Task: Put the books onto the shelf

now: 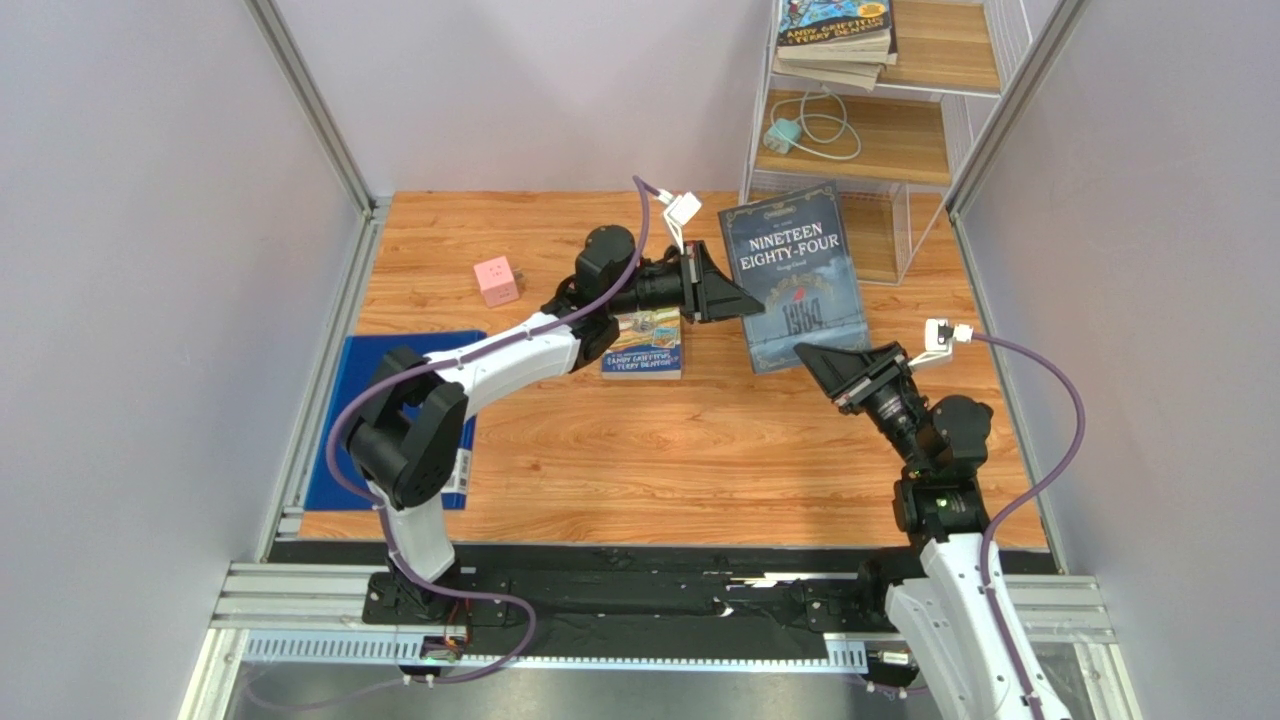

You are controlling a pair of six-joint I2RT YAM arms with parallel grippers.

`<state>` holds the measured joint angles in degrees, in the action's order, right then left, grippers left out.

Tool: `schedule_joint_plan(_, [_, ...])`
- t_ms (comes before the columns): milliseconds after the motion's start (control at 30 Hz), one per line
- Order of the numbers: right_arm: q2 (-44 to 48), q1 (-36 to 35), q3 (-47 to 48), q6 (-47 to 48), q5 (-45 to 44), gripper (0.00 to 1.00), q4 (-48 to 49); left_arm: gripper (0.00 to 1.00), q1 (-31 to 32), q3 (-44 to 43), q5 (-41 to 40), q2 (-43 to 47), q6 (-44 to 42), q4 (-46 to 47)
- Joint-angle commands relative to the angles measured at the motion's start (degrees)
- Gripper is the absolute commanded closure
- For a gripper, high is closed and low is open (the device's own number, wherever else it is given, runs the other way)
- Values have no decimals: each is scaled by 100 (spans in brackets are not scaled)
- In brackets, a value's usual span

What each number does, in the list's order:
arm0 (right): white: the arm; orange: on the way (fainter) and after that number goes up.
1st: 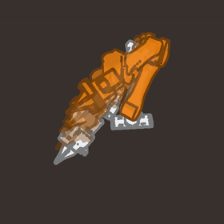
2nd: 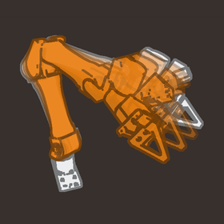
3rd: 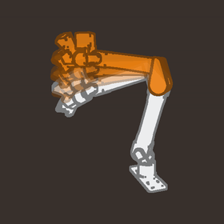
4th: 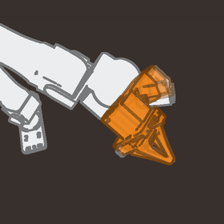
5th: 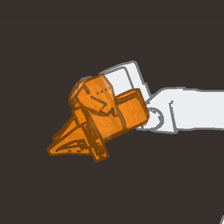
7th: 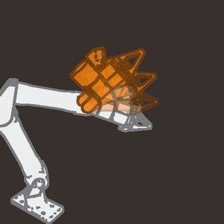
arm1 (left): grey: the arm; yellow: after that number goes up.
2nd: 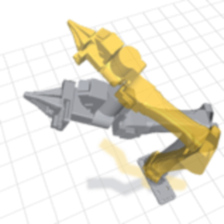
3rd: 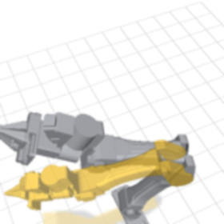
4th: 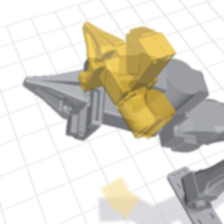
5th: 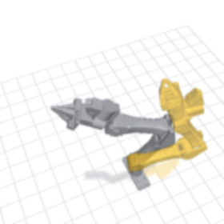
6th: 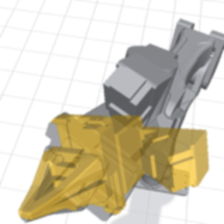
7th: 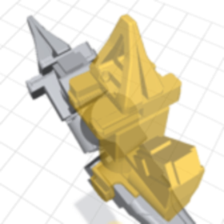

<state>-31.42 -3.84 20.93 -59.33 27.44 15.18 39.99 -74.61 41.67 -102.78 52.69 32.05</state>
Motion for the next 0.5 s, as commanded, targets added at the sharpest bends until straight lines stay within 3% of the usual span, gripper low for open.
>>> schedule_joint_plan(0, [136,-73,482,0,86,93,592,100,343,-107,438,-321,-145,29])
schedule_joint_plan(67, [118,-73,474,18,95,100,557,100,352,-106,403,-400,-171,29])
schedule_joint_plan(233, [5,-73,403,193,-2,100,337,97,326,-334,316,-515,-364,-339])
schedule_joint_plan(267, [-57,-65,421,220,-19,100,302,92,308,-335,289,-515,-390,-418])
schedule_joint_plan(300, [-83,-56,438,246,-28,100,293,78,264,-335,272,-506,-417,-497])
schedule_joint_plan(467, [-329,-47,772,571,-169,100,-67,50,-16,16,61,-190,-601,-682])
